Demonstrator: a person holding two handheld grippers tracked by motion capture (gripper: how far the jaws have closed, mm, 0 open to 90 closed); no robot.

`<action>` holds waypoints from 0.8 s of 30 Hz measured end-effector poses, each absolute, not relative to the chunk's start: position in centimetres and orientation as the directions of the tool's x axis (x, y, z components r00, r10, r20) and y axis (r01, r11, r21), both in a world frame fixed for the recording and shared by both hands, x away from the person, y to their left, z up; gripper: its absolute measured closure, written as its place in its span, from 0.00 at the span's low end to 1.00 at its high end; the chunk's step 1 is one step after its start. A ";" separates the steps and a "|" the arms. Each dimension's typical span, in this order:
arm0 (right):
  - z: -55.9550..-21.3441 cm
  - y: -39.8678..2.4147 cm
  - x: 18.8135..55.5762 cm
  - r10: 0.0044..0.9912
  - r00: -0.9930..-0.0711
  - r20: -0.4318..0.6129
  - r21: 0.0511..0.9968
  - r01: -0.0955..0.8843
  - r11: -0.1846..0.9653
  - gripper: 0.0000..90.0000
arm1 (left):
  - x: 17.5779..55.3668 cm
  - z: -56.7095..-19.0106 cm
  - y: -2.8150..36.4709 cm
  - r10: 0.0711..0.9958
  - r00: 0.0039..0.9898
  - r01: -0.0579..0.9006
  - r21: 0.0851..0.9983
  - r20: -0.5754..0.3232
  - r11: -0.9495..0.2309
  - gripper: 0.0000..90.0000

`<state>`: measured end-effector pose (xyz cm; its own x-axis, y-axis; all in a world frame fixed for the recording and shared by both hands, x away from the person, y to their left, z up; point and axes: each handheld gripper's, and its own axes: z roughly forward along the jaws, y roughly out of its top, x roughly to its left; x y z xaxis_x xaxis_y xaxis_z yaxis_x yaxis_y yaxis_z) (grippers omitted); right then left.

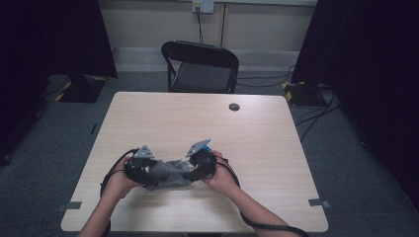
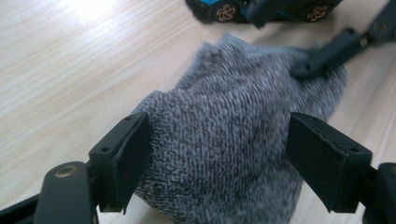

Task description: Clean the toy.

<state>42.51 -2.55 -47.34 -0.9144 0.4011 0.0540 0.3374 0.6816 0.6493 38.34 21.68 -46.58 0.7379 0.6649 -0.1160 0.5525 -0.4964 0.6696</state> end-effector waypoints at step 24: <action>-44.8 -7.1 43.9 0.496 -0.862 0.106 0.723 0.410 0.557 0.34 | 37.8 -47.2 19.3 0.598 0.796 0.501 0.651 -0.090 -0.570 0.38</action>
